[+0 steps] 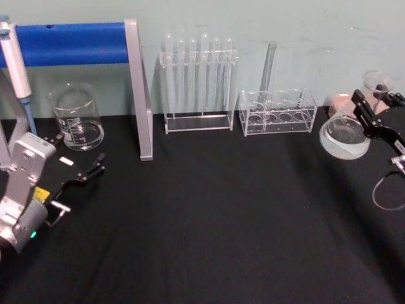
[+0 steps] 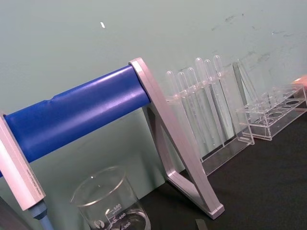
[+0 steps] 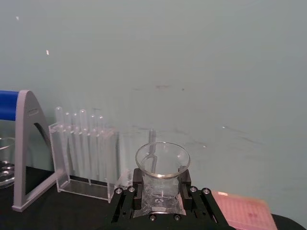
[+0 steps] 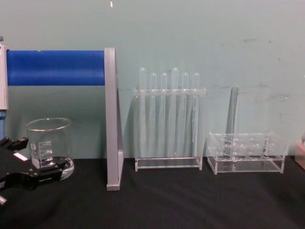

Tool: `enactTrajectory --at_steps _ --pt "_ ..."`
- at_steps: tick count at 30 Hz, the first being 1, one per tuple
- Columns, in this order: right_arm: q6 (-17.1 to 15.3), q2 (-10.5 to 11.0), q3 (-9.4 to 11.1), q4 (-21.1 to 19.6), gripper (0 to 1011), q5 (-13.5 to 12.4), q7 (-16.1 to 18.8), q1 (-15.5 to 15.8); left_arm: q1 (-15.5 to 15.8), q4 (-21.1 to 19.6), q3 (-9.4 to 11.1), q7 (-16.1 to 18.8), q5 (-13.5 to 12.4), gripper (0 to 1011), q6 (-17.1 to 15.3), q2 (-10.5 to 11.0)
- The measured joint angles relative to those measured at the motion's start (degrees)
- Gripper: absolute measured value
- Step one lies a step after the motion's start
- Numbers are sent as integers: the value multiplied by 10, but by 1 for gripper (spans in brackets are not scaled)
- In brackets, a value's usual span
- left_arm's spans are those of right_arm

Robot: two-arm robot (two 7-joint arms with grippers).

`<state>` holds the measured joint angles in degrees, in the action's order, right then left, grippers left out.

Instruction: Grasp the erlenmeyer flask with one hand, shake it three times, then place it back.

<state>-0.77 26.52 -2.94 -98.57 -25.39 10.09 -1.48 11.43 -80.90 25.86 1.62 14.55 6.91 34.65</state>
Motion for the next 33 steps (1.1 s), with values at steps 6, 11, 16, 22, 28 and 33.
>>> enactTrajectory --at_steps 6,11,16,22,28,33 --pt "-4 -7 3 1 448 5 7 0 0 0 0 0 0 1001 0 0" --pt "-8 -15 -15 11 448 10 35 -17 0 0 0 0 0 1001 0 0" --pt "-11 -21 -41 20 448 12 67 -35 0 0 0 0 0 1001 0 0" --pt "-13 -26 -84 32 448 9 109 -59 0 0 0 0 0 1001 0 0" --pt "-13 -27 -120 41 448 2 141 -78 0 0 0 0 0 1001 0 0" --pt "-11 -25 -145 50 448 -5 155 -93 0 0 0 0 0 1001 0 0"
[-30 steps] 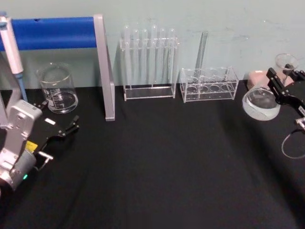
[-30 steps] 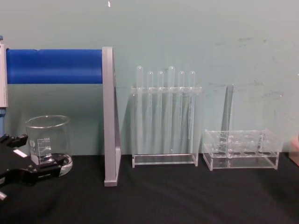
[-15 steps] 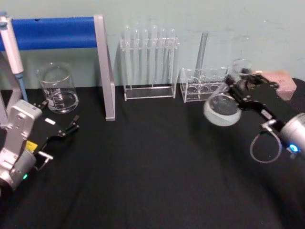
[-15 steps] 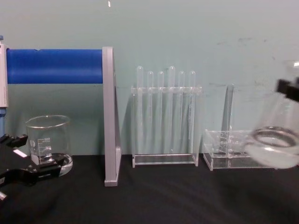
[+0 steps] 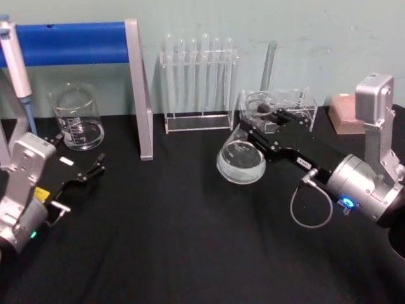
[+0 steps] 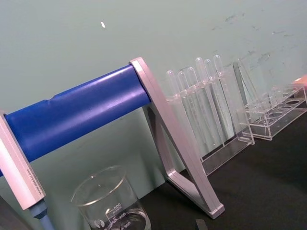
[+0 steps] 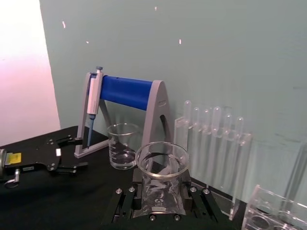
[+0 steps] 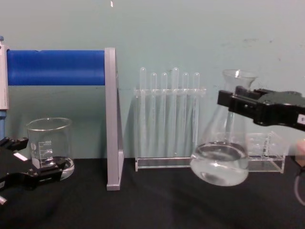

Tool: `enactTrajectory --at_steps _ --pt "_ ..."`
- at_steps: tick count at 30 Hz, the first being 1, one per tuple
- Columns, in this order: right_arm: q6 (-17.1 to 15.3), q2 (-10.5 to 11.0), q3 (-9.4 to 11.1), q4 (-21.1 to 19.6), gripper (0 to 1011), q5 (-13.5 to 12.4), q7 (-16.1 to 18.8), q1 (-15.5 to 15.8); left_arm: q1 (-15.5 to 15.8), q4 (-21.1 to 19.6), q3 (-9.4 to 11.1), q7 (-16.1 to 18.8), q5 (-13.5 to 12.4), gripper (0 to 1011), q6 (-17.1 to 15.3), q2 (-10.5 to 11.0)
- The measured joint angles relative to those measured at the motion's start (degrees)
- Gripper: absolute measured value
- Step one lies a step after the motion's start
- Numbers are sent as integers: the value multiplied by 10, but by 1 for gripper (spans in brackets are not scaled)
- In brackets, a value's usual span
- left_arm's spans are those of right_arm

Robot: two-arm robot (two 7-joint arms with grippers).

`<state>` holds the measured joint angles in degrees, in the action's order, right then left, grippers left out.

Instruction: Grasp the erlenmeyer flask with one hand, shake it three times, then place it back.

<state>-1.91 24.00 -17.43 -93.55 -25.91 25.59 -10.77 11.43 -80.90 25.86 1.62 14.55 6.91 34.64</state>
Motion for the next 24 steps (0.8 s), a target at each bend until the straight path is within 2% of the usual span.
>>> enactTrajectory --at_steps 8,24 --pt "1 6 -12 4 449 -8 1 -8 0 0 0 0 0 1001 0 0" --pt "5 16 -20 9 448 -13 -4 -13 0 0 0 0 0 1001 0 0"
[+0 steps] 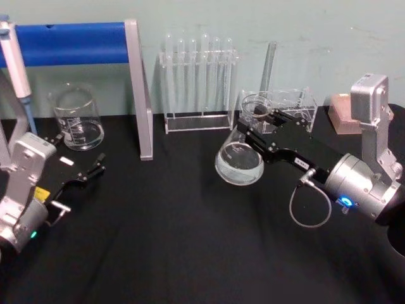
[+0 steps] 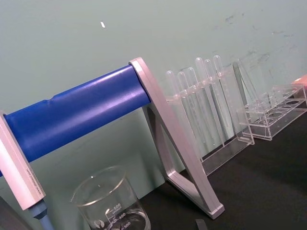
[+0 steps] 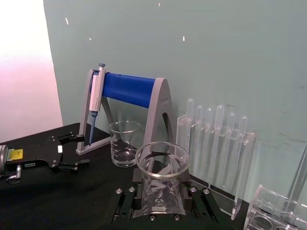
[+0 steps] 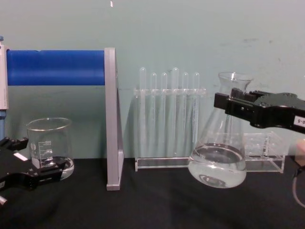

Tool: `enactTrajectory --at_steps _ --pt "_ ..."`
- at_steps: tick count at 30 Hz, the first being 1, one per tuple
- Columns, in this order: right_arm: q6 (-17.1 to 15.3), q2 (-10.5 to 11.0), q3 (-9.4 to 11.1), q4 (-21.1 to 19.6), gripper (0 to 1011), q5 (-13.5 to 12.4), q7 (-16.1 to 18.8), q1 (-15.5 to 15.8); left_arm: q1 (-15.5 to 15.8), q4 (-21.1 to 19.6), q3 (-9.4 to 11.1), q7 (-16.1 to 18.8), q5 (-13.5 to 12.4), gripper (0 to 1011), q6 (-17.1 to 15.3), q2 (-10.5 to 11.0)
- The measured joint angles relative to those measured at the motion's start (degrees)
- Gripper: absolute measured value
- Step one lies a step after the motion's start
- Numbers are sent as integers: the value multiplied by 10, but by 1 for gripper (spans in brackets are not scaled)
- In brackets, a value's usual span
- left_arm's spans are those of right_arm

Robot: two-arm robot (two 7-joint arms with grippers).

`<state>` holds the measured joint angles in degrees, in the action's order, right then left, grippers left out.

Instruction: Grasp the erlenmeyer flask with one hand, shake it three times, then place it back.

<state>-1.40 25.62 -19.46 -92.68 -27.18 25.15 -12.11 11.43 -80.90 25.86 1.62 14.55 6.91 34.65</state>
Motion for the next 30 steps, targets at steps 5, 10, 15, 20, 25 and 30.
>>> enactTrajectory --at_steps 5,10,15,20,25,30 --pt "1 1 -2 2 448 0 -1 -1 0 0 0 0 0 1001 0 0" --pt "2 2 -5 5 448 0 -1 -2 0 0 0 0 0 1001 0 0" --pt "4 4 -9 12 448 3 1 -2 0 0 0 0 0 1001 0 0" --pt "9 5 -14 22 448 5 9 -5 0 0 0 0 0 1001 0 0" --pt "12 7 -17 32 448 6 18 -7 0 0 0 0 0 1000 0 0" --pt "17 9 -22 44 448 5 28 -8 0 0 0 0 0 1001 0 0"
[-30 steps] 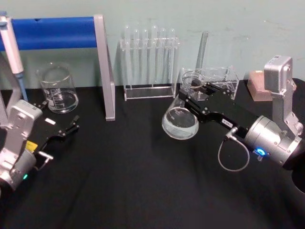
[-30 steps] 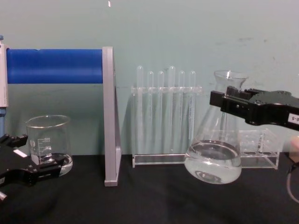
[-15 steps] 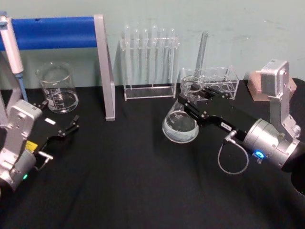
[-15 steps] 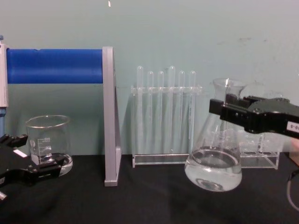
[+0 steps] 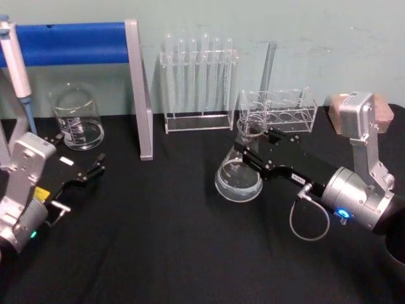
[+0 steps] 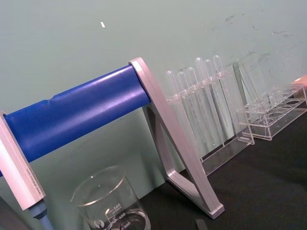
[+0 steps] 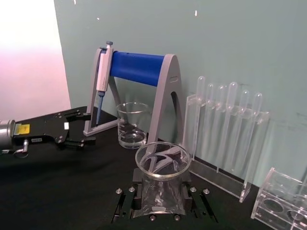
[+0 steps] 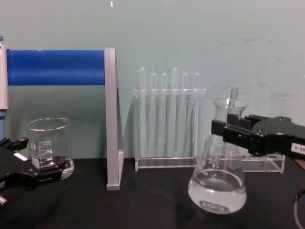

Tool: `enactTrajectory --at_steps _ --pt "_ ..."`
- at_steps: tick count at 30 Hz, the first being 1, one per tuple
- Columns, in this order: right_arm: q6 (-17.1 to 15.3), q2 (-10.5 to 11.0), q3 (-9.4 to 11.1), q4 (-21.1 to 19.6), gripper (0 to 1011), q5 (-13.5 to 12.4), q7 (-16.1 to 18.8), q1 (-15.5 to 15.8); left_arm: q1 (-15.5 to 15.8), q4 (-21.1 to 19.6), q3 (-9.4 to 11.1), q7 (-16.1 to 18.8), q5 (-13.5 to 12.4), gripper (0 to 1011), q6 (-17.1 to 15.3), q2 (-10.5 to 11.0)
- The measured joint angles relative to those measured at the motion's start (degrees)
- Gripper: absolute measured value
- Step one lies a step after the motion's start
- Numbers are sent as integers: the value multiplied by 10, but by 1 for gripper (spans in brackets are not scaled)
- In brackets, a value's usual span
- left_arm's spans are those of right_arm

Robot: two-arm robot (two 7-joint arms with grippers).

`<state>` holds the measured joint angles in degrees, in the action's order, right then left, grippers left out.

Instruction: Grasp the erlenmeyer flask with one hand, shake it three times, then place it back.

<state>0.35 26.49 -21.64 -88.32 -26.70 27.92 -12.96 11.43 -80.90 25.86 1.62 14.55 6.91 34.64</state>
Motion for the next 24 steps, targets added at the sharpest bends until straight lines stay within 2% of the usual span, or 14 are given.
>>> enactTrajectory --at_steps 12,24 --pt "29 0 -10 31 448 -10 34 -5 0 0 0 0 0 1001 0 0" --pt "38 2 -21 48 448 -6 43 -10 0 0 0 0 0 1001 0 0"
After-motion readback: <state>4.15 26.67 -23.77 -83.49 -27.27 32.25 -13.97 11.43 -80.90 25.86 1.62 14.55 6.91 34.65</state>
